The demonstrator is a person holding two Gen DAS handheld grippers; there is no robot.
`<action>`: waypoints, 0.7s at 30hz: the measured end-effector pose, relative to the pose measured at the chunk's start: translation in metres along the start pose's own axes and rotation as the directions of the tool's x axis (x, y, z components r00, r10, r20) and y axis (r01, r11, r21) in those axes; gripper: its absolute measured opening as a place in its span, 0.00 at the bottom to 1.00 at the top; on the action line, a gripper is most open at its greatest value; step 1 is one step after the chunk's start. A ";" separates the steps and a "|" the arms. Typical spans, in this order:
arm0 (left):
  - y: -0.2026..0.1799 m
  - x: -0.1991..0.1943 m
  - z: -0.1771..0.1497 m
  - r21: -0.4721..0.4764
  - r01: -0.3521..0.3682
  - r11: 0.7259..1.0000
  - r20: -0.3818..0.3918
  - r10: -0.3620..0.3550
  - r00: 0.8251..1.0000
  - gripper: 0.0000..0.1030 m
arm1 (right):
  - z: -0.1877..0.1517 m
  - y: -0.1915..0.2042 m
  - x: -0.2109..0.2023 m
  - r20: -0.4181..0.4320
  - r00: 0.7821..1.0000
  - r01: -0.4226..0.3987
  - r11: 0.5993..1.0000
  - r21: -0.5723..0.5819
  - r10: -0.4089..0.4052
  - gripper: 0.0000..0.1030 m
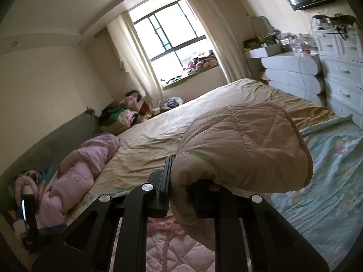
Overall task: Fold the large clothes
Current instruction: 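Close the right tool on the sleeve cuff and lift it, then carry the sleeve with the right tool across the coat body toward the collar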
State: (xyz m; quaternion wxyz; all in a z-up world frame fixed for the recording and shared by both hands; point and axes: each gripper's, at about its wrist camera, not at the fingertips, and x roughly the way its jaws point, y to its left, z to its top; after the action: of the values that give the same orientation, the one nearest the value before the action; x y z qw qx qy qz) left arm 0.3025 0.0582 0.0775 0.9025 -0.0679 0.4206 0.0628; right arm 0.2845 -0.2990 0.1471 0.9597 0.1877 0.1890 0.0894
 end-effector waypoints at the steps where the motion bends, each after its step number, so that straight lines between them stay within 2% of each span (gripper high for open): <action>1: 0.005 0.002 -0.001 -0.014 0.002 1.000 -0.004 -0.002 1.000 0.91 | -0.003 0.005 0.004 -0.008 1.000 -0.007 1.000 -0.008 0.007 0.14; 6: 0.025 0.012 -0.004 -0.064 0.017 0.998 -0.022 -0.018 1.000 0.91 | -0.020 0.028 0.027 -0.047 0.999 -0.029 0.998 -0.048 0.027 0.14; 12: 0.033 0.018 -0.010 -0.069 0.016 0.998 -0.009 -0.016 1.000 0.91 | -0.050 0.046 0.057 -0.115 0.992 -0.058 0.996 -0.074 0.050 0.14; 21: 0.042 0.035 -0.020 -0.082 0.048 0.995 -0.025 -0.050 0.998 0.91 | -0.117 0.067 0.110 -0.255 0.966 -0.072 0.988 -0.137 0.036 0.14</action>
State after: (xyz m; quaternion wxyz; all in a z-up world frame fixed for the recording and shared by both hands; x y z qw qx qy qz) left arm 0.3029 0.0976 0.0354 0.8944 -0.1159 0.4282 0.0570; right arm 0.3316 -0.1734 0.0369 0.9362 0.1098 0.2971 0.1522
